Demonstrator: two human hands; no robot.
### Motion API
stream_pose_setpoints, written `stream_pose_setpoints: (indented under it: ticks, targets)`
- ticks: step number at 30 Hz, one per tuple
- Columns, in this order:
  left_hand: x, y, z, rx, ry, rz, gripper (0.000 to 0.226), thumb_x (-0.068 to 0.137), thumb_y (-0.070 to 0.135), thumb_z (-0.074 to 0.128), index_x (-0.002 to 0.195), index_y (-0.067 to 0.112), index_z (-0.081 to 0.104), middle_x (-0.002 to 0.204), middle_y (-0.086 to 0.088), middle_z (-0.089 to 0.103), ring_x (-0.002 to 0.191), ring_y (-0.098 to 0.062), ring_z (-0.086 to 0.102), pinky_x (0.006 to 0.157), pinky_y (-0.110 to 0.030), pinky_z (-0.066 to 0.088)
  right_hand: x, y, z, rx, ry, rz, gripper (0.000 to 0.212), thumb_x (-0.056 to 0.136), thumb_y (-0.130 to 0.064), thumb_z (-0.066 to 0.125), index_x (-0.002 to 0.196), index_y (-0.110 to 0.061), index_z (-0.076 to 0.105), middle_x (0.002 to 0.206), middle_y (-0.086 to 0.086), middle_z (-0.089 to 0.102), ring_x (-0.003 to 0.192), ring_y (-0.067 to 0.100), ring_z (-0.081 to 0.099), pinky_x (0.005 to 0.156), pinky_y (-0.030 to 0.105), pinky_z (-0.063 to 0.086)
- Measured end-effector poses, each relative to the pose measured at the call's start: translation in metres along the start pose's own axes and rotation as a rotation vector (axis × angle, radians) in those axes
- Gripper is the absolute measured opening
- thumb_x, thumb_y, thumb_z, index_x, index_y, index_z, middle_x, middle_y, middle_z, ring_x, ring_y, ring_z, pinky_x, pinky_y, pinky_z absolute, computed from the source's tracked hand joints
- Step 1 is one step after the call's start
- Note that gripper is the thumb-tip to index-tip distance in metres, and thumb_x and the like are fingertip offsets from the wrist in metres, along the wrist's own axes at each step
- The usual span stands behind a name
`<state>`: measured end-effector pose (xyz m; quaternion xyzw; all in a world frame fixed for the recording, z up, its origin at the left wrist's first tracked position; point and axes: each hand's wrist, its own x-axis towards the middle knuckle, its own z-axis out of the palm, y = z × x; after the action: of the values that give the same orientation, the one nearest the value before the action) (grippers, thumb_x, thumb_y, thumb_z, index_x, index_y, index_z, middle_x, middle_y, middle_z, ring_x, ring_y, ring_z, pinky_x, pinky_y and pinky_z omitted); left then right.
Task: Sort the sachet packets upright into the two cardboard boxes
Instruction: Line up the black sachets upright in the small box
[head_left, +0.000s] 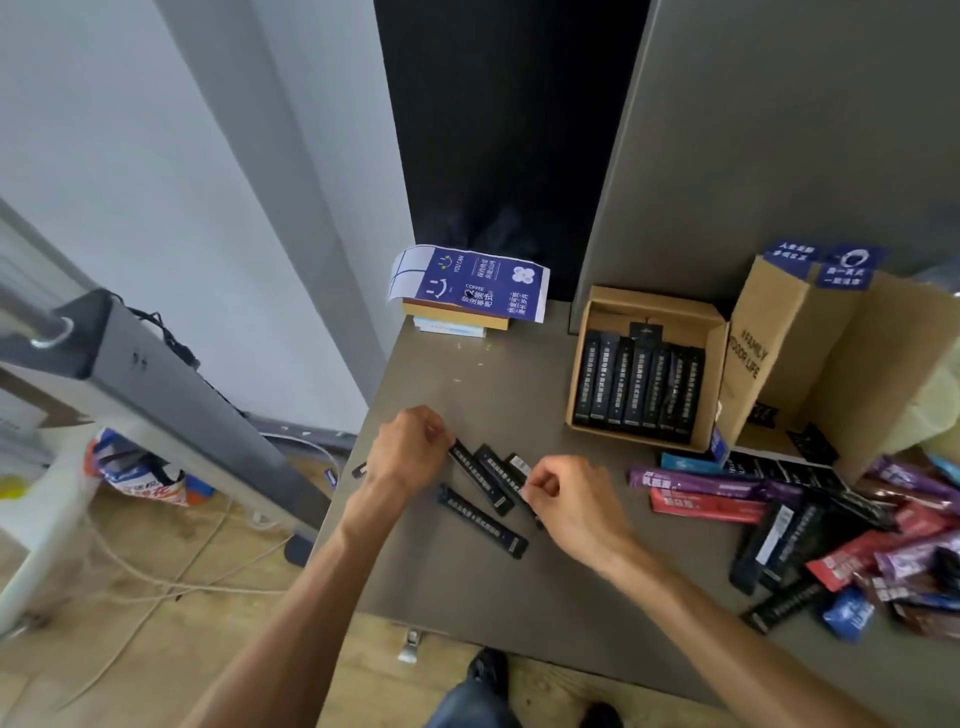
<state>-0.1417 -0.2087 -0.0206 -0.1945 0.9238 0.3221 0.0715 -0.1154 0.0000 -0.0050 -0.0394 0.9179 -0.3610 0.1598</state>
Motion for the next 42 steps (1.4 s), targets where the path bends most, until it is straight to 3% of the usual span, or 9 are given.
stream_pose_setpoints:
  ticks: [4, 9, 15, 21, 28, 32, 36, 40, 42]
  targets:
    - [0.002, 0.002, 0.003, 0.103, 0.005, 0.028, 0.016, 0.084, 0.032, 0.071, 0.094, 0.022, 0.063, 0.097, -0.001, 0.064, 0.090, -0.025, 0.063, 0.078, -0.037, 0.054, 0.006, -0.007, 0.014, -0.029, -0.013, -0.008, 0.011, 0.094, -0.016, 0.064, 0.088, -0.014, 0.072, 0.074, -0.006, 0.064, 0.059, 0.000, 0.054, 0.050, 0.006, 0.040]
    - [0.001, 0.001, 0.006, 0.144, -0.002, 0.061, 0.004, 0.087, 0.021, 0.066, 0.085, 0.022, 0.068, 0.100, 0.000, 0.062, 0.093, -0.024, 0.062, 0.076, -0.037, 0.054, 0.011, -0.006, 0.018, -0.057, -0.012, 0.012, 0.012, 0.095, -0.017, 0.062, 0.085, -0.018, 0.069, 0.073, -0.006, 0.064, 0.060, 0.005, 0.056, 0.049, 0.010, 0.041]
    - [-0.007, -0.001, 0.009, 0.141, 0.070, 0.087, 0.016, 0.090, 0.030, 0.066, 0.097, 0.018, 0.060, 0.101, -0.002, 0.055, 0.088, -0.027, 0.059, 0.074, -0.037, 0.051, 0.013, -0.006, 0.015, -0.074, -0.017, 0.007, 0.008, 0.095, -0.021, 0.062, 0.091, -0.020, 0.069, 0.077, -0.009, 0.064, 0.062, 0.004, 0.057, 0.047, 0.009, 0.038]
    - [-0.008, 0.000, 0.005, 0.206, -0.034, 0.065, 0.027, 0.084, 0.034, 0.072, 0.105, 0.021, 0.061, 0.103, 0.000, 0.050, 0.094, -0.025, 0.056, 0.071, -0.032, 0.042, 0.012, -0.010, 0.020, -0.120, -0.040, -0.030, 0.009, 0.094, -0.020, 0.062, 0.090, -0.020, 0.070, 0.078, -0.005, 0.069, 0.067, 0.008, 0.064, 0.048, 0.010, 0.041]
    - [-0.010, -0.004, 0.012, 0.092, -0.012, 0.050, 0.018, 0.086, 0.029, 0.071, 0.100, 0.019, 0.064, 0.106, -0.002, 0.054, 0.097, -0.027, 0.059, 0.080, -0.035, 0.048, 0.011, -0.021, 0.028, -0.227, -0.073, -0.060, 0.014, 0.092, -0.032, 0.066, 0.096, -0.018, 0.066, 0.090, 0.001, 0.069, 0.087, 0.023, 0.065, 0.072, 0.035, 0.053]
    - [-0.014, -0.008, 0.011, 0.013, 0.034, 0.040, 0.018, 0.084, 0.025, 0.071, 0.098, 0.019, 0.060, 0.099, -0.001, 0.057, 0.091, -0.025, 0.060, 0.076, -0.033, 0.046, 0.013, -0.031, 0.031, -0.335, -0.108, -0.053, 0.015, 0.095, -0.022, 0.063, 0.086, -0.011, 0.060, 0.094, 0.009, 0.069, 0.087, 0.031, 0.067, 0.063, 0.033, 0.047]
    - [-0.023, -0.011, 0.005, -0.238, 0.092, -0.041, 0.022, 0.086, 0.033, 0.072, 0.102, 0.022, 0.061, 0.092, 0.004, 0.063, 0.082, -0.016, 0.061, 0.064, -0.024, 0.041, 0.019, -0.023, 0.021, -0.116, -0.071, 0.060, 0.007, 0.090, -0.026, 0.065, 0.084, -0.022, 0.065, 0.092, -0.002, 0.069, 0.093, 0.021, 0.064, 0.077, 0.031, 0.052]
    - [-0.037, 0.011, -0.003, -0.527, -0.010, -0.025, 0.016, 0.089, 0.030, 0.071, 0.088, 0.014, 0.070, 0.078, 0.006, 0.065, 0.066, -0.008, 0.057, 0.053, -0.014, 0.041, 0.012, -0.012, -0.002, 0.055, -0.019, 0.014, 0.009, 0.087, -0.029, 0.074, 0.084, -0.022, 0.070, 0.075, -0.007, 0.067, 0.071, 0.006, 0.061, 0.055, 0.011, 0.041]
    - [-0.045, 0.028, -0.001, -0.592, -0.096, 0.004, 0.019, 0.091, 0.022, 0.069, 0.079, 0.007, 0.067, 0.065, 0.002, 0.060, 0.055, -0.006, 0.050, 0.050, -0.014, 0.038, 0.006, -0.009, -0.012, 0.082, 0.008, -0.018, 0.008, 0.086, -0.028, 0.075, 0.085, -0.021, 0.071, 0.072, -0.006, 0.067, 0.062, 0.000, 0.058, 0.054, 0.009, 0.042]
